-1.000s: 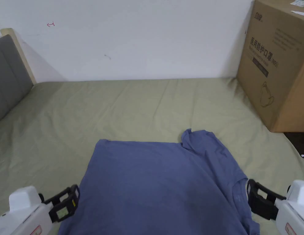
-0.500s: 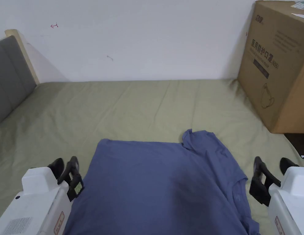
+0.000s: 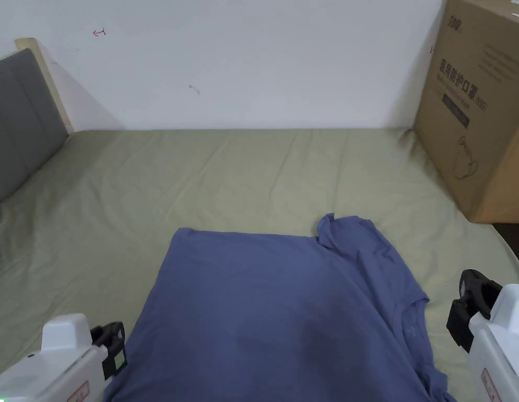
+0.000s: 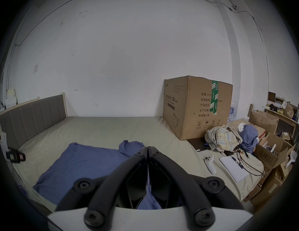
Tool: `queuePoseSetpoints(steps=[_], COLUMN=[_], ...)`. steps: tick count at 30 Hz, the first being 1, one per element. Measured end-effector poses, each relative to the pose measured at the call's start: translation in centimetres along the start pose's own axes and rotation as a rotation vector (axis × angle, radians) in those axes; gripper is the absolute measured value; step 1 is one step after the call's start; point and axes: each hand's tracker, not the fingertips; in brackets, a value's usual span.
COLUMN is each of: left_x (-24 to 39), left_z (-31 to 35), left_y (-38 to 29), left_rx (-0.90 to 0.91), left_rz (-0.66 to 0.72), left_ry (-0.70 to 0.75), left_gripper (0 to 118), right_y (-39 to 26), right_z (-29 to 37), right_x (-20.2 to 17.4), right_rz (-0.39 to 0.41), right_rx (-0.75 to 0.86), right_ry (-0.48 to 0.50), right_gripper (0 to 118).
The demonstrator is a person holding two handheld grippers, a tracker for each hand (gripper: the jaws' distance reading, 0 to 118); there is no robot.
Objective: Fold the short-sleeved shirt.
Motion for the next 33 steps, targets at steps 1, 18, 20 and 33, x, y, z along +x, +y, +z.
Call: queuePoseSetpoints(steps=[1,18,20,33], left_x=[-0.5,-4.7,-4.4,-4.6], left_z=[-0.1,-8.0,-7.7,-5.0], left_y=[-0.9,-9.2,-9.4,-6.4], left_rx=[-0.023,-0.436,-0.420,-0.294], left_rz=[0.005,0.026,0.029,0.148], left_ry=[0.010,0.120,0.119,0.062], left_gripper=[13,13,7,4], right_y=[-0.2,-3.3,-4.2,-17.1], right_z=[0.0,-0.2,-0.7,-6.0], right_x=[0.1,1.0,1.7,4.3], right_rz=[0.020,-0.009,-0.029,-0.151], right_rx=[-0.016,-0.138,-0.174,-0.726], right_ry=[0.000,-0.017,-0.021,-0.025], right_gripper=[0,0,1,94])
